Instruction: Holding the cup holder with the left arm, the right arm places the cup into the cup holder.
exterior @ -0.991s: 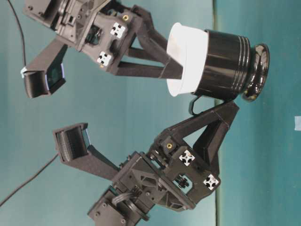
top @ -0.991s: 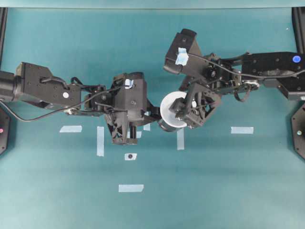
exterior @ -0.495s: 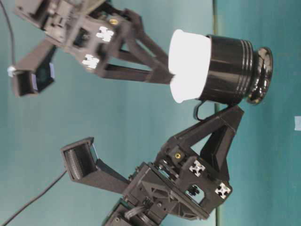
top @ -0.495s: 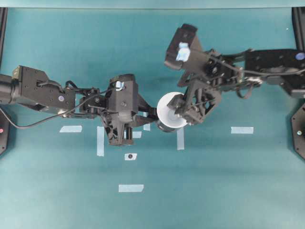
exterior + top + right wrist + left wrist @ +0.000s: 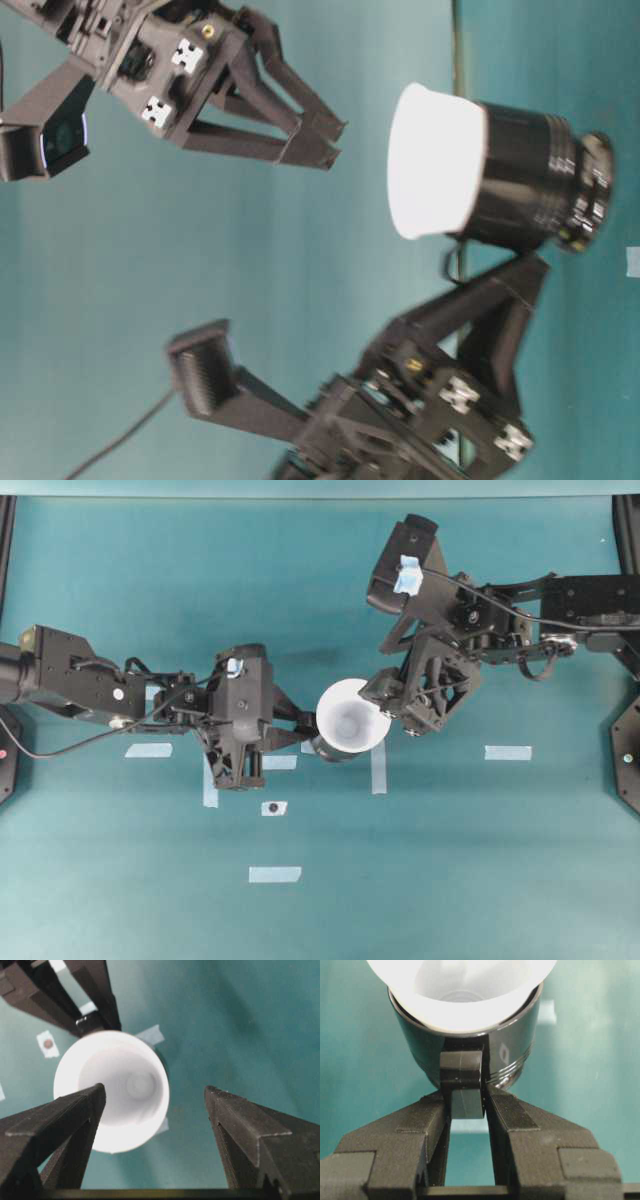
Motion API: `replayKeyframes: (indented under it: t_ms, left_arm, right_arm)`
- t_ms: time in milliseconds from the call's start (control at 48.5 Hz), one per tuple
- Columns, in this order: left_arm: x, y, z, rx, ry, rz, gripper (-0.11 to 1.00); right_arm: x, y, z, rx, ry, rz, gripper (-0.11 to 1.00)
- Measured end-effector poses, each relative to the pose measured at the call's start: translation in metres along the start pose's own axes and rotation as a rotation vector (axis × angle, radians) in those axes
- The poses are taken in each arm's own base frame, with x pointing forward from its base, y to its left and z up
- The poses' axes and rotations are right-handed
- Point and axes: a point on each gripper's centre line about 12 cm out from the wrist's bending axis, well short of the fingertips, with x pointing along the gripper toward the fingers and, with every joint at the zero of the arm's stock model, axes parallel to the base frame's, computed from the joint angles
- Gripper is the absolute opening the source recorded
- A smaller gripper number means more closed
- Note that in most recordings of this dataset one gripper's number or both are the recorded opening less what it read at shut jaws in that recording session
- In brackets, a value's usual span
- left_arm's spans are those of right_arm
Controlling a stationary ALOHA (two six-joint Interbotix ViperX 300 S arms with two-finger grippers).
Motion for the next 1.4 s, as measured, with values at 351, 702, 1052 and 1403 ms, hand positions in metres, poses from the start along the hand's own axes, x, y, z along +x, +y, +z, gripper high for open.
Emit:
replayKeyframes:
  t_ms: [351, 702, 1052, 1403]
  left_arm:
    - [0.013, -0.001, -0.017, -0.001, 0.024, -0.002, 0.27]
    - [0.015, 0.004, -0.019, -0.009, 0.024, 0.01, 0.27]
    - [0.015, 0.005, -0.023, -0.01, 0.059, 0.008, 0.27]
    - [0.017, 0.004, -0.028, -0.013, 0.082, 0.007, 0.27]
  right_arm:
    - [0.001, -0.001, -0.004, 0.001, -0.001, 0.001, 0.88]
    - [0.003, -0.002, -0.007, 0.001, 0.006, -0.002, 0.88]
    - [0.003, -0.002, -0.005, 0.001, -0.014, 0.006, 0.88]
    - [0.003, -0.001, -0.004, 0.002, -0.023, 0.009, 0.88]
